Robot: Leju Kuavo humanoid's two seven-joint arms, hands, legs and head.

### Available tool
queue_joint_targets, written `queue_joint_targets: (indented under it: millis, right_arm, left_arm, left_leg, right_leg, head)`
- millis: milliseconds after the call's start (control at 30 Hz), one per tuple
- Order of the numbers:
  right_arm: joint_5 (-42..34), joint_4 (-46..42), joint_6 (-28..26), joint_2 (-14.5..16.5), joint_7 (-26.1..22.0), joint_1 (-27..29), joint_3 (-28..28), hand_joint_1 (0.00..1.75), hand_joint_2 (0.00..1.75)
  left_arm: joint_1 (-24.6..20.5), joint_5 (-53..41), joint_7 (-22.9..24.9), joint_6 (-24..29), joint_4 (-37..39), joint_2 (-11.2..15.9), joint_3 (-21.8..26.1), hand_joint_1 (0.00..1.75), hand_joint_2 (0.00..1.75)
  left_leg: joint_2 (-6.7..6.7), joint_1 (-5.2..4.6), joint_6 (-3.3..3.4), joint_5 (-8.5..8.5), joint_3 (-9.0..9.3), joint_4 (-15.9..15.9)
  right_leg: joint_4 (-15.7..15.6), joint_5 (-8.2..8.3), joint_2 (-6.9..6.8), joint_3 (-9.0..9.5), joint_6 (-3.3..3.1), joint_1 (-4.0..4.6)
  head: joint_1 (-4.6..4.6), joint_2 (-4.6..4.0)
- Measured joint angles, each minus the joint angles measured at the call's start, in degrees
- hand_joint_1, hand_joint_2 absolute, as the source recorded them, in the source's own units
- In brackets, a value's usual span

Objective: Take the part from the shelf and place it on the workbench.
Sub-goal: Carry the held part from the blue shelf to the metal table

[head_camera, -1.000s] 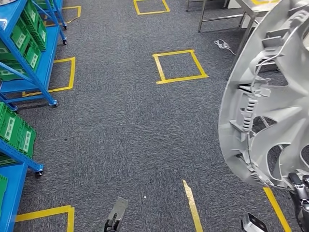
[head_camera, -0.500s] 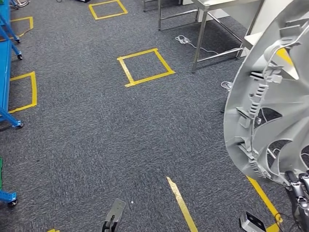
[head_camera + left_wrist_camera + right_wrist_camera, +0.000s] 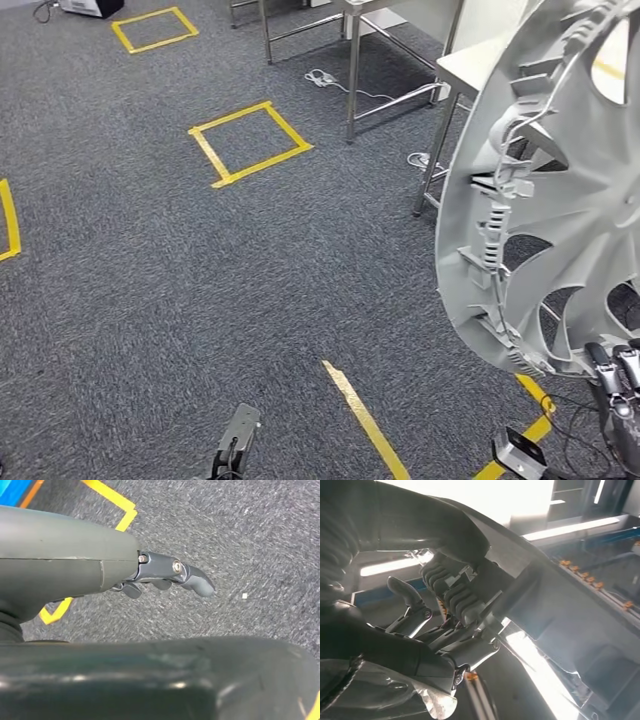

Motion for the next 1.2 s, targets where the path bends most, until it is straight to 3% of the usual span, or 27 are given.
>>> queue_joint_targets:
  millis: [33,100,167,200,267,300,367,433,500,567,633,700,767,800,833,900,967,1033,1133,1200]
  right_arm:
    - [0.0,0.11,-0.01,-0.03,0.01,-0.03,0.07,1.75,1.75]
    - [0.0,0.29,-0.02,-0.07,0.02,-0.13,0.16,1.75,1.75]
    - [0.0,0.43,-0.02,-0.09,0.03,-0.3,0.24,1.75,1.75]
    - [0.0,0.54,-0.02,-0.09,0.03,-0.37,0.3,1.75,1.75]
    - [0.0,0.79,-0.02,-0.09,0.03,-0.37,0.42,1.75,1.75]
    - [0.0,0.91,-0.01,-0.09,0.03,-0.35,0.47,1.75,1.75]
    - [0.0,1.08,-0.01,-0.09,0.03,-0.31,0.54,1.75,1.75]
    - [0.0,1.22,0.0,-0.09,0.03,-0.32,0.59,1.75,1.75]
    - [0.0,1.36,0.0,-0.1,0.04,-0.3,0.62,1.75,1.75]
    - [0.0,1.42,0.0,-0.13,0.03,-0.12,0.63,1.75,1.75]
    - [0.0,1.51,0.0,-0.23,0.03,-0.14,0.64,1.75,1.75]
    - [0.0,1.71,0.0,-0.36,-0.03,-0.29,0.69,1.75,1.75]
    - [0.0,1.93,0.0,-0.39,-0.47,-0.3,0.76,1.75,1.75]
    - [0.0,1.99,0.0,-0.39,-0.83,-0.29,0.78,1.75,1.75]
    - [0.0,2.03,0.0,-0.39,-1.15,-0.32,0.77,1.75,1.75]
    - [0.0,2.03,0.0,-0.39,-1.48,-0.45,0.75,1.75,1.75]
    - [0.0,2.05,0.0,-0.39,-1.55,-0.68,0.74,1.75,1.75]
    - [0.0,2.08,0.0,-0.39,-1.6,-0.86,0.73,1.75,1.75]
    - [0.0,2.22,0.0,-0.39,-1.58,-1.28,0.77,1.75,1.75]
    - [0.0,2.36,0.0,-0.41,-1.48,-1.52,0.78,1.75,1.75]
  left_arm:
    - [-0.01,0.12,0.0,-0.11,-0.01,-0.01,0.02,0.0,0.0]
    - [-0.13,0.31,0.0,-0.28,-0.01,-0.04,0.04,0.0,0.0]
    - [-0.16,0.35,0.0,-0.34,0.0,-0.03,0.06,0.0,0.0]
    - [-0.07,0.36,0.02,-0.35,0.0,0.03,0.09,0.0,0.0]
    - [0.23,0.39,0.1,-0.36,0.0,0.23,0.16,0.0,0.0]
    - [0.33,0.41,0.15,-0.36,0.0,0.32,0.2,0.0,0.0]
    - [0.38,0.44,0.22,-0.36,0.0,0.41,0.25,0.0,0.0]
    - [0.4,0.51,0.26,-0.36,0.0,0.49,0.26,0.0,0.0]
    - [0.48,0.61,0.32,-0.36,0.0,0.56,0.28,0.0,0.0]
    - [0.48,0.7,0.37,-0.35,0.0,0.51,0.34,0.0,0.0]
    - [0.39,0.75,0.36,-0.35,0.0,0.39,0.43,0.0,0.0]
    - [0.51,0.79,0.38,-0.36,0.0,0.32,0.51,0.0,0.0]
    - [0.76,0.85,0.46,-0.36,0.0,0.34,0.58,0.0,0.0]
    - [0.8,0.87,0.51,-0.36,0.0,0.35,0.62,0.0,0.0]
    - [0.78,0.88,0.55,-0.37,0.0,0.36,0.66,0.0,0.0]
    - [0.62,0.88,0.65,-0.4,0.0,0.33,0.7,0.0,0.0]
    - [0.47,0.88,0.75,-0.43,0.0,0.31,0.72,0.0,0.0]
    - [0.45,0.86,0.86,-0.43,0.0,0.34,0.74,0.0,0.0]
    - [0.42,0.86,1.07,-0.46,0.0,0.45,0.8,0.0,0.0]
    - [0.28,0.86,1.14,-0.48,0.0,0.48,0.82,0.0,0.0]
  left_leg:
    - [0.52,0.03,-0.27,-0.13,0.09,0.0]
    - [-1.08,0.33,-0.9,-1.15,-0.05,1.09]
    - [-4.37,0.59,-1.25,-4.08,-2.08,6.16]
    - [-5.25,0.61,-1.27,-5.84,-3.87,9.99]
    - [-5.61,0.6,-1.24,-7.39,-6.83,15.69]
    - [-5.66,0.59,-1.14,-6.58,-7.17,15.86]
    - [-6.44,0.62,-0.76,-2.54,-5.27,10.55]
    - [-9.06,0.83,-0.38,0.51,-2.6,3.73]
    - [-10.5,0.86,-0.25,0.9,-1.62,0.97]
    - [-9.37,0.77,0.09,0.97,-1.48,0.54]
    - [-7.97,0.91,0.72,1.16,-1.26,0.15]
    - [-6.64,0.92,1.13,1.14,-1.18,0.01]
    - [-5.49,0.85,1.23,1.01,-1.19,0.02]
    - [-5.02,0.85,1.2,0.95,-1.18,0.03]
    - [-4.67,0.87,1.13,0.88,-1.11,0.03]
    - [-4.31,0.93,0.84,0.73,-0.87,0.04]
    - [-4.24,0.74,0.29,0.61,-0.82,0.15]
    - [-4.24,0.43,0.43,0.54,-0.93,0.38]
    - [-4.27,0.2,1.16,0.67,-0.78,0.17]
    - [-4.22,0.22,1.52,1.53,0.4,-2.12]
  right_leg:
    - [-0.03,0.12,0.84,-0.1,-0.45,-0.03]
    - [-0.27,0.41,2.21,-0.05,-1.23,-0.23]
    - [-0.45,0.59,3.59,0.04,-1.81,-0.46]
    - [-0.44,0.61,4.38,0.03,-1.97,-0.45]
    - [-0.42,0.62,6.11,0.05,-2.06,-0.4]
    - [-0.4,0.62,7.01,0.09,-2.06,-0.37]
    - [-0.32,0.6,8.69,0.18,-2.01,-0.39]
    - [0.04,0.5,10.18,-0.09,-1.67,-0.35]
    - [0.29,0.56,11.47,-0.68,-0.98,-0.53]
    - [0.25,0.68,12.29,-1.23,-0.22,-0.88]
    - [2.3,-0.59,10.1,-2.51,0.33,-0.74]
    - [8.72,-3.9,6.6,-5.63,0.7,-0.56]
    - [15.3,-6.43,5.34,-8.77,1.01,-0.74]
    - [16.1,-6.23,5.14,-9.08,1.13,-0.85]
    - [14.66,-5.02,4.99,-8.21,1.2,-0.96]
    - [6.98,-1.63,4.42,-3.82,1.17,-1.09]
    - [1.08,-0.3,3.92,-0.27,0.71,-0.89]
    - [-0.01,-0.31,3.9,0.46,0.36,-0.76]
    - [-0.53,0.08,4.03,0.59,0.53,-1.12]
    - [-1.48,0.38,4.04,1.08,0.61,-1.2]
  head:
    - [-0.05,0.0]
    - [-0.08,0.0]
    - [-0.24,0.0]
    - [-0.31,0.0]
    - [-0.4,0.0]
    - [-0.4,0.0]
    - [-0.41,0.0]
    - [-0.33,0.0]
    - [-0.31,0.0]
    - [-0.36,0.0]
    - [-0.12,0.0]
    - [0.11,0.0]
    - [0.09,0.0]
    - [0.1,0.0]
    - [0.1,0.0]
    - [0.13,0.0]
    - [0.09,0.0]
    - [0.01,0.0]
    - [-0.11,0.0]
    - [-0.24,0.0]
